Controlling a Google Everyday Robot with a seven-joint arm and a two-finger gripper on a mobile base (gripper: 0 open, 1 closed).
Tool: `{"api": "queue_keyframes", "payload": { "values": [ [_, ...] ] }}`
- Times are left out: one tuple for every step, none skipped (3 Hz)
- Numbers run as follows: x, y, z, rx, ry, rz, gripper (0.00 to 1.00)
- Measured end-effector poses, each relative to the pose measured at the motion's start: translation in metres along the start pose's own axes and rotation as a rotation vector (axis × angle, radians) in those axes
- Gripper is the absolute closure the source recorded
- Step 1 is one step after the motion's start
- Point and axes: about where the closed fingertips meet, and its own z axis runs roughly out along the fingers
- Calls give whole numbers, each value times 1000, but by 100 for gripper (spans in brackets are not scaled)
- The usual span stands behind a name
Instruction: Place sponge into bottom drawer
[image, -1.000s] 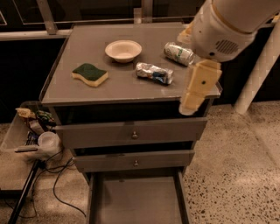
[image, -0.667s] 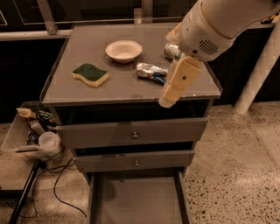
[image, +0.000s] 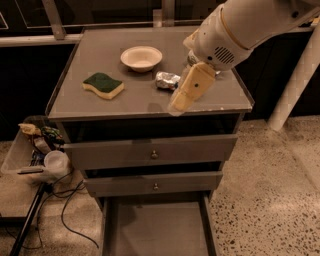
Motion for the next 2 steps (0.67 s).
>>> {"api": "queue_keyframes", "payload": {
  "values": [
    [-7, -1, 7, -11, -7, -27, 0],
    [-37, -9, 45, -56, -69, -90, 0]
  ]
}}
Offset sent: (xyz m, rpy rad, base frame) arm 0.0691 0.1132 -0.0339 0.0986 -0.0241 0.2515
